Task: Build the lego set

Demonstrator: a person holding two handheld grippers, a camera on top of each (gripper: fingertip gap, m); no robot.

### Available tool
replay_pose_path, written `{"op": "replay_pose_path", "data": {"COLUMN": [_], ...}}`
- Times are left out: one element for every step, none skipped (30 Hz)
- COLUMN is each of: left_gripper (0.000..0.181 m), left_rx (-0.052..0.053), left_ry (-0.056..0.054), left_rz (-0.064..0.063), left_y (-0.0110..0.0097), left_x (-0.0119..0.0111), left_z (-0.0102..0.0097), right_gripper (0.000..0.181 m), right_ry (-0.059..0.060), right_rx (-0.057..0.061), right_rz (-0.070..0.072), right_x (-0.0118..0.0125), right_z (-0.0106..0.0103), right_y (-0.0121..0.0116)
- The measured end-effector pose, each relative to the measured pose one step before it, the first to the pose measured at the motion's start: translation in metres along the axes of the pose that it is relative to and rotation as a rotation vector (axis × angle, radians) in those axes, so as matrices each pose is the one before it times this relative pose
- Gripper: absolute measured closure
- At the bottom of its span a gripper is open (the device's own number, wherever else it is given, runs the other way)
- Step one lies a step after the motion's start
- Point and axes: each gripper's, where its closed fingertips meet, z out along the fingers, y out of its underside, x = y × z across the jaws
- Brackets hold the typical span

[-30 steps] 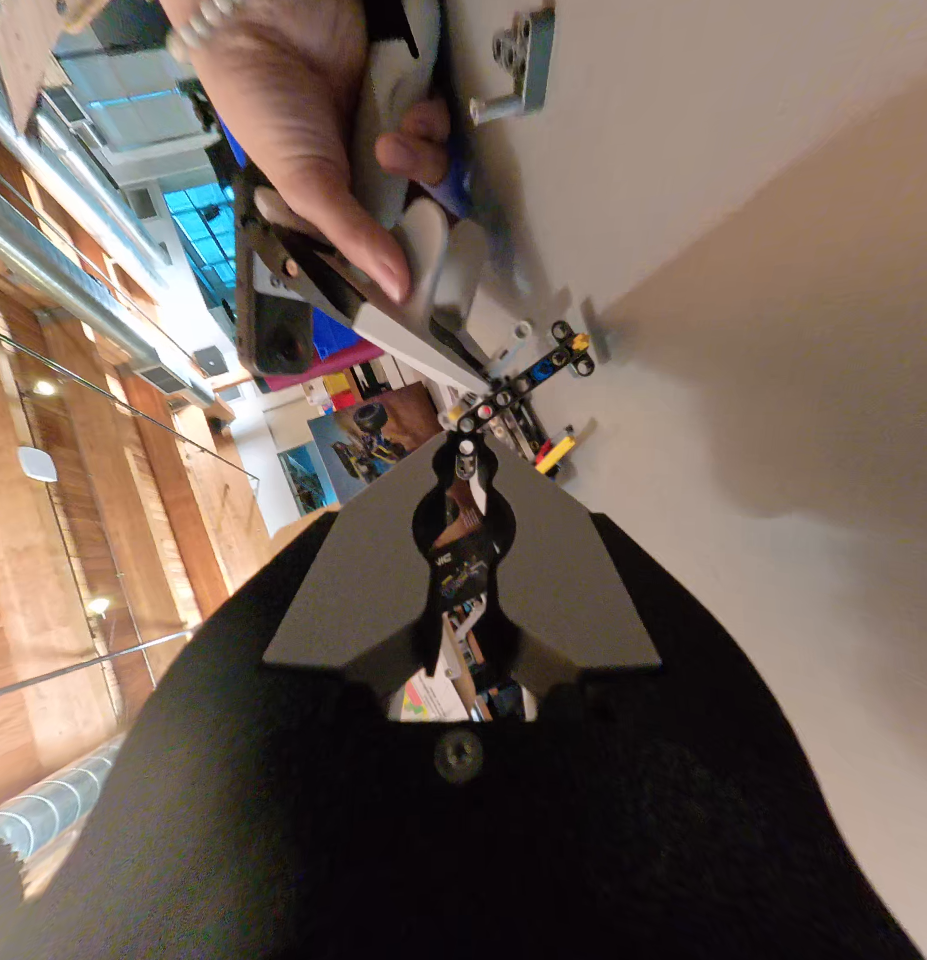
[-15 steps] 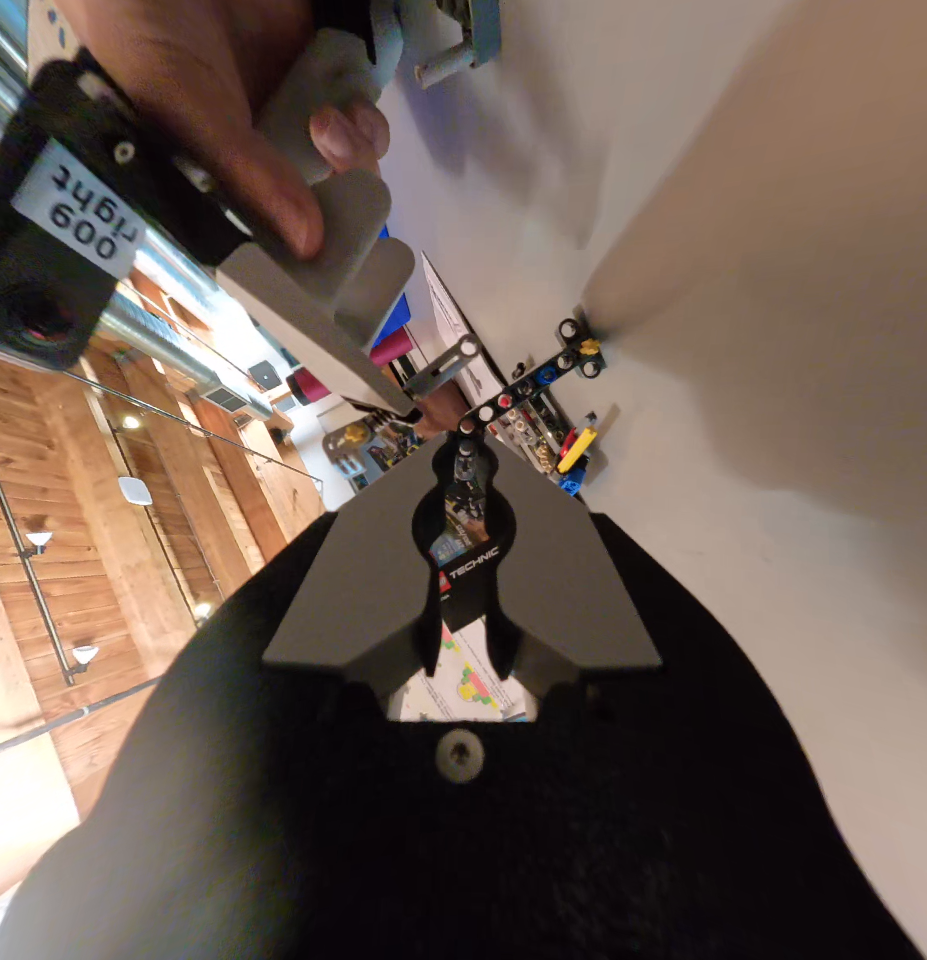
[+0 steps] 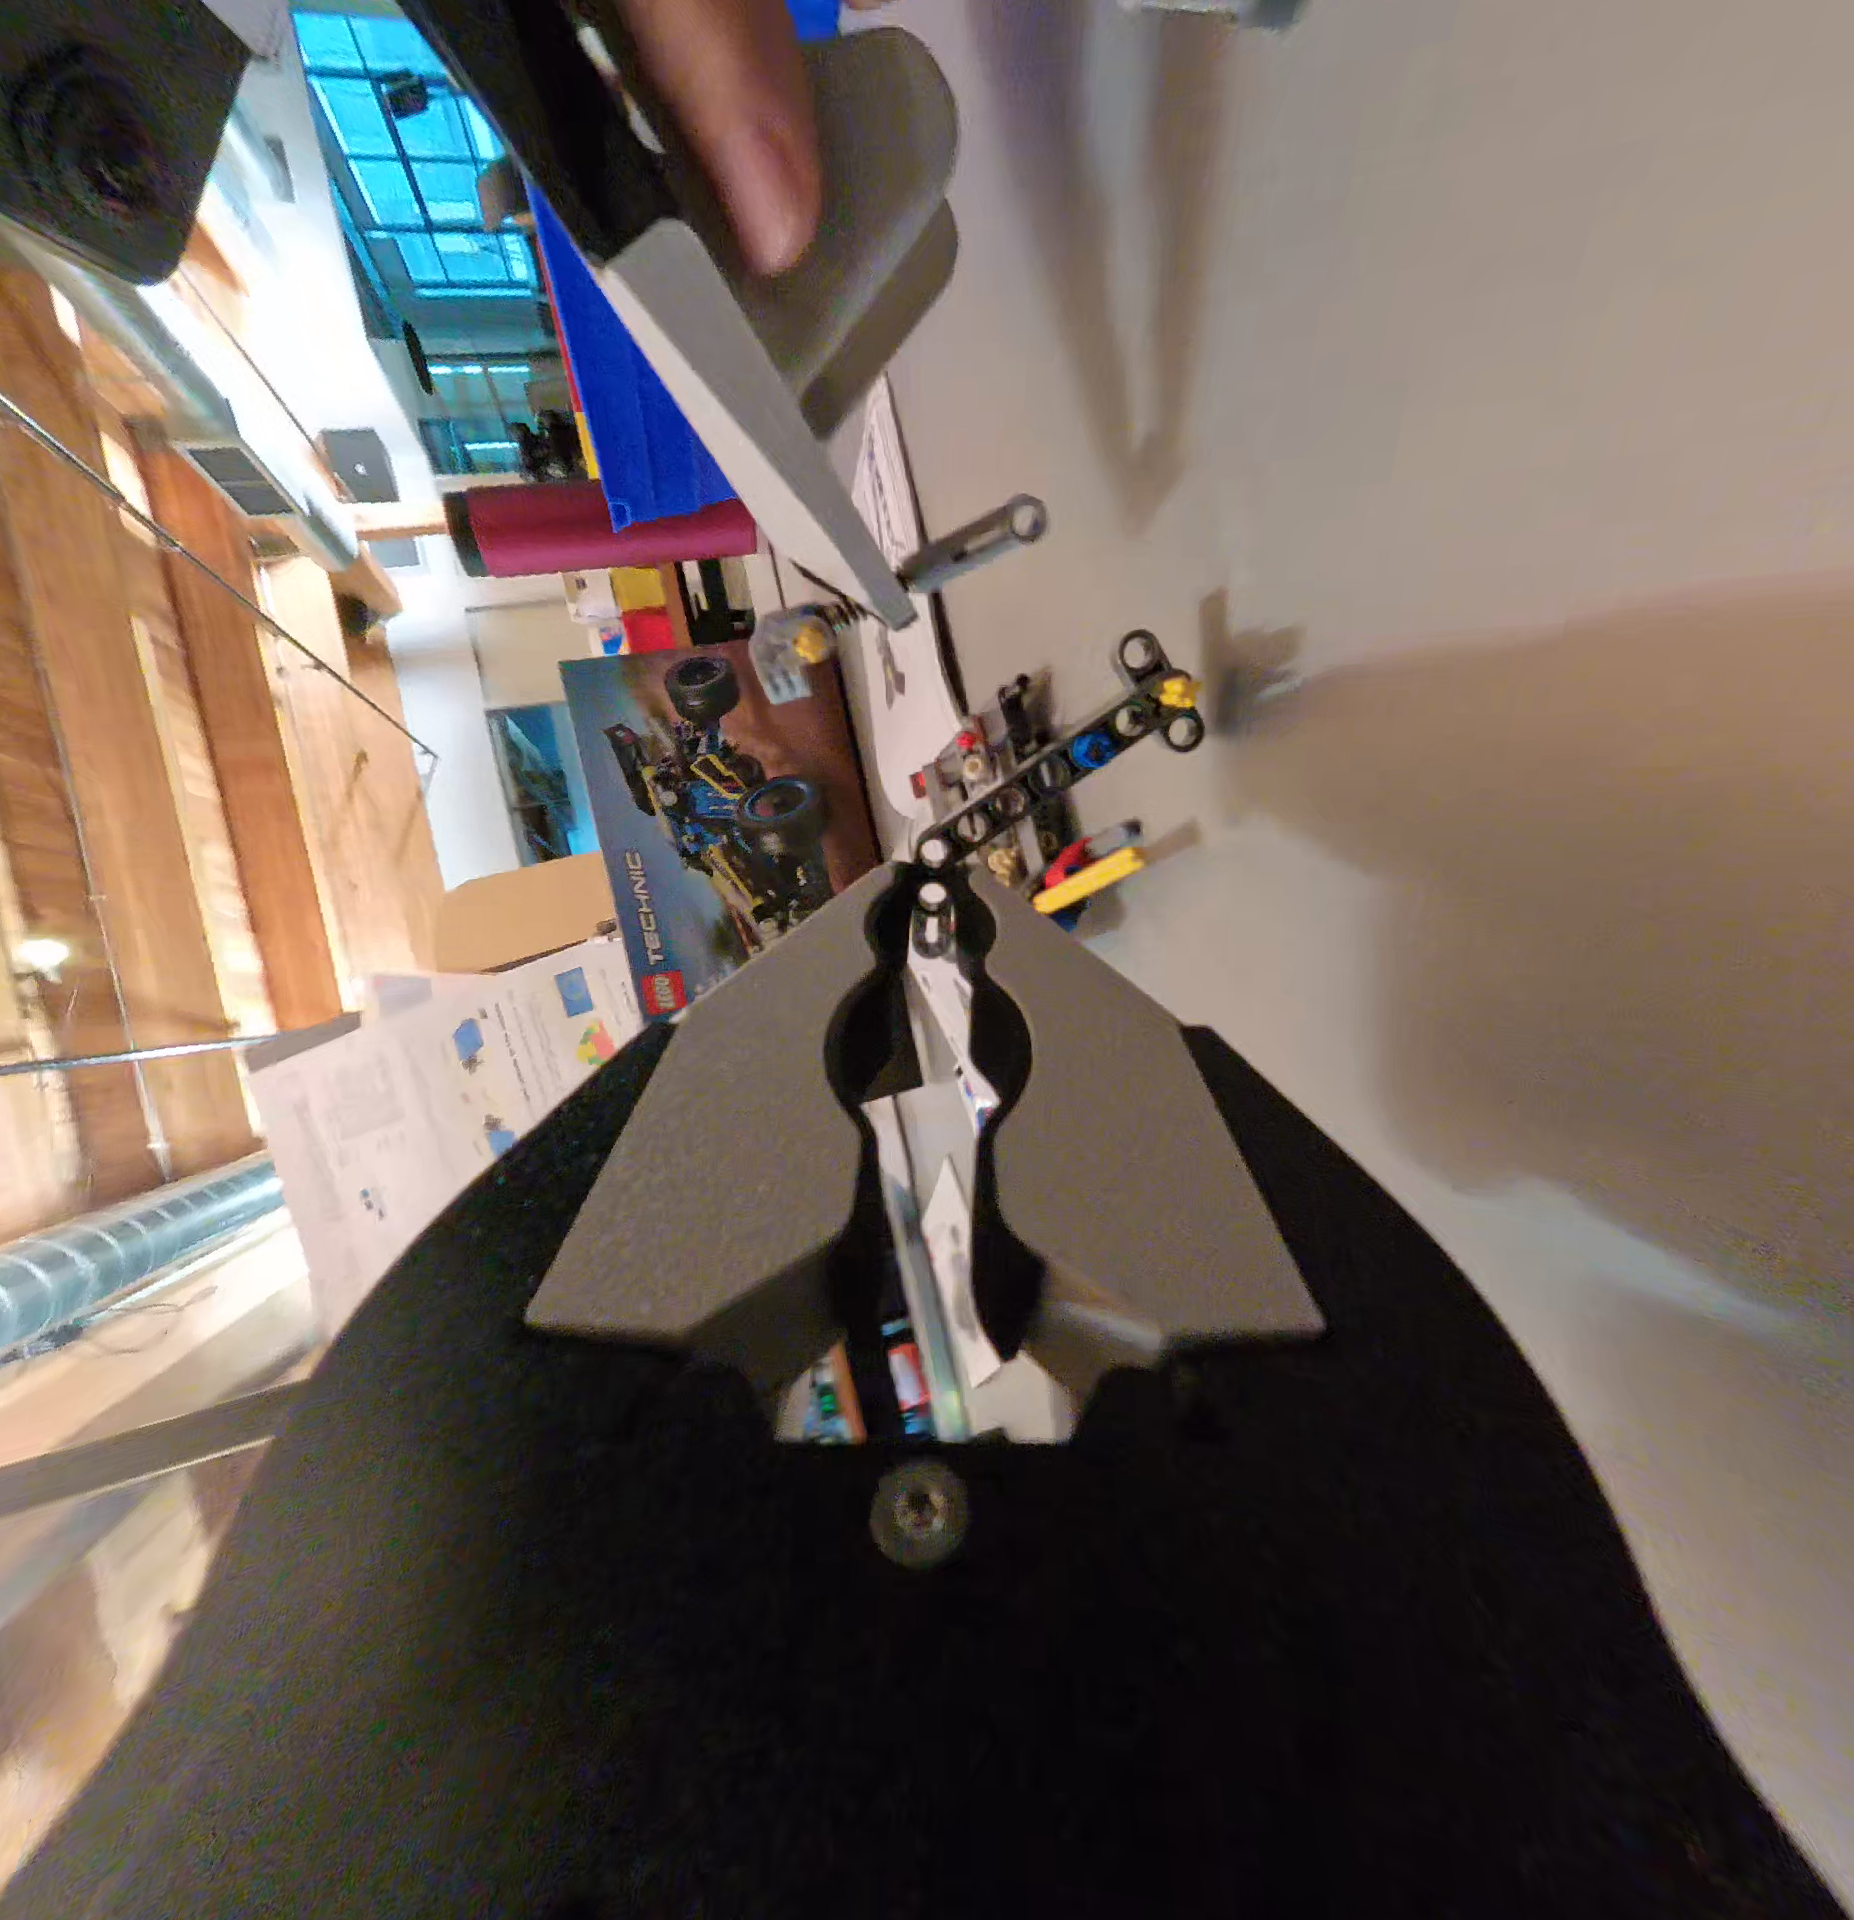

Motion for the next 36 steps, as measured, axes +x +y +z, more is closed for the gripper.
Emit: {"op": "replay_pose_path", "data": {"left_gripper": [0.177,0.177,0.177,0.177,0.177,0.177,0.177,0.177,0.177,0.177,0.177,0.177,0.177,0.177,0.177,0.177,0.177,0.177,0.177,0.177,0.177,0.177,0.175,0.173,0.171,0.169,0.167,0.167,0.167,0.167,0.167,0.168,0.167,0.167,0.167,0.166], "left_rx": [-0.0198,-0.0168,0.0023,0.021,0.0212,0.0109,0.0076,0.0127,0.0146,0.0096,0.0027,0.0006,0.0036,0.0049,0.0015,0.0001,0.002,0.0015,-0.0006,-0.0003,0.0006,0.0011,0.0013,0.0002,-0.0014,-0.0016,-0.0008,-0.0005,-0.0002,0.0022,0.0037,0.0025,0.0017,0.0005,-0.0017,-0.0023], "left_ry": [-0.0178,-0.021,-0.0282,-0.035,-0.0264,0.0063,0.0298,0.0177,-0.0035,-0.0048,0.0037,-0.0007,-0.009,-0.0057,-0.0025,-0.0013,-0.0013,-0.0013,-0.0022,-0.0055,-0.007,-0.0054,-0.0018,0.0009,-0.0009,-0.0028,-0.0025,-0.0029,-0.0029,-0.0006,0.0019,-0.0008,-0.0064,-0.0058,-0.0024,-0.0011], "left_rz": [0.0569,0.0896,0.1168,0.1142,0.0741,0.0214,-0.0091,-0.01,0.0018,0.0105,0.0107,0.0086,0.0127,0.0181,0.0159,0.0092,0.0023,-0.0025,-0.0049,-0.0077,-0.0075,-0.0025,0.0004,-0.0025,-0.0062,-0.0054,-0.0021,-0.0005,-0.0021,-0.0061,-0.0079,-0.0062,-0.0033,-0.0025,-0.0051,-0.0084], "left_y": [0.0046,0.00323,-0.00031,-0.00357,-0.00373,-0.00221,-0.0014,-0.00189,-0.00214,-0.00184,-0.0012,-0.00102,-0.0016,-0.00153,-0.00081,-0.00046,-0.00047,-0.00008,0.00025,0.00015,-0.00001,-0.00008,-0.00018,0.00003,0.0003,0.00047,0.0004,0.0004,0.00031,-0.00008,-0.00038,-0.00029,-0.00017,-0.00001,0.00033,0.00072], "left_x": [-0.00083,-0.00195,-0.00334,-0.00468,-0.00432,-0.00054,0.00281,0.00168,-0.00044,-0.00037,0.0009,-0.00007,-0.00151,-0.00134,-0.00106,-0.00081,-0.00047,-0.00024,-0.00001,-0.00005,0.00012,0.00049,0.00091,0.00076,0.00001,-0.00067,-0.00075,-0.0006,-0.00053,-0.00015,0.00023,-0.00026,-0.00124,-0.00121,-0.00109,-0.00125], "left_z": [-0.00113,-0.00136,-0.00176,-0.00184,-0.00062,0.00086,0.00154,0.0013,0.00106,0.00105,0.00155,0.00154,0.00112,0.00102,0.00112,0.00099,0.0009,0.0007,0.00043,0.00043,0.00034,0.00031,0.00021,0.00022,-0.0001,-0.00027,-0.0005,-0.00066,-0.00056,-0.00056,-0.00031,-0.00015,-0.00021,-0.00029,-0.00059,-0.00093], "right_gripper": [0.177,0.177,0.177,0.177,0.177,0.177,0.177,0.177,0.177,0.177,0.177,0.177,0.177,0.177,0.177,0.177,0.176,0.176,0.177,0.176,0.177,0.177,0.176,0.174,0.171,0.165,0.16,0.159,0.159,0.159,0.158,0.158,0.158,0.158,0.157,0.156], "right_ry": [-0.0079,-0.0062,-0.0037,-0.0029,-0.0043,-0.0098,-0.0124,-0.0073,0.0001,0.0037,0.0026,-0.0012,-0.0068,-0.0077,-0.0022,0.0066,0.0155,0.0167,0.0092,-0.0059,-0.0038,0.0017,-0.0017,0.0016,0.0057,0.0156,0.0317,0.0346,0.0267,0.0163,0.0117,0.0131,0.0174,0.019,0.0143,0.0087], "right_rx": [-0.0042,-0.0144,-0.0187,-0.0173,-0.014,-0.0115,-0.0098,-0.0099,-0.0102,-0.012,-0.0097,-0.0002,0.0069,0.0074,0.0015,-0.0022,-0.0016,-0.0011,0.0021,0.0108,0.0008,-0.0063,0.0003,-0.0021,-0.0017,-0.0002,-0.0016,-0.0052,-0.0066,-0.0093,-0.0124,-0.012,-0.0119,-0.0114,-0.0133,-0.0137], "right_rz": [0.0308,0.0322,0.0293,0.0266,0.0236,0.0189,0.0151,0.0127,0.0095,0.012,0.0179,0.0278,0.0262,0.0152,0.0096,0.0076,0.0074,0.0064,0.013,0.0107,0.004,0.0013,-0.0043,-0.0068,-0.0057,-0.0076,-0.0111,-0.0174,-0.0212,-0.0233,-0.027,-0.0305,-0.0267,-0.0202,-0.0201,-0.0237], "right_x": [-0.00019,0.00032,0.00065,0.00068,0.00065,-0.00028,-0.00118,-0.00094,-0.0001,0.00027,0.00033,0.00014,-0.00061,-0.00058,0.00047,0.00223,0.00349,0.00367,0.00216,-0.0005,-0.00043,0.00023,-0.00053,-0.00025,0.00019,0.00148,0.00334,0.00287,0.00136,-0.0004,-0.00115,-0.001,-0.00028,0.00013,-0.00036,-0.00154], "right_z": [0.00022,0.00067,0.00086,0.00121,0.00144,0.00168,0.0017,0.00152,0.00135,0.00124,0.00121,0.00094,0.00055,0.00026,-0.00007,-0.00047,-0.00073,-0.00084,-0.00084,-0.00082,-0.00042,-0.00008,-0.00007,-0.00036,-0.00087,-0.0016,-0.00236,-0.00285,-0.0026,-0.0022,-0.00188,-0.00168,-0.00143,-0.00137,-0.00166,-0.00218], "right_y": [0.00178,0.00311,0.00383,0.00368,0.00278,0.00183,0.00143,0.00115,0.00142,0.00202,0.00187,0.00063,-0.00048,-0.00014,0.00086,0.00142,0.00154,0.00134,0.00079,-0.00073,0.00049,0.00131,-0.00003,0.0001,-0.00015,-0.00078,-0.00097,-0.00056,-0.00058,-0.0001,0.00034,0.00049,0.00084,0.0008,0.00143,0.00188]}}
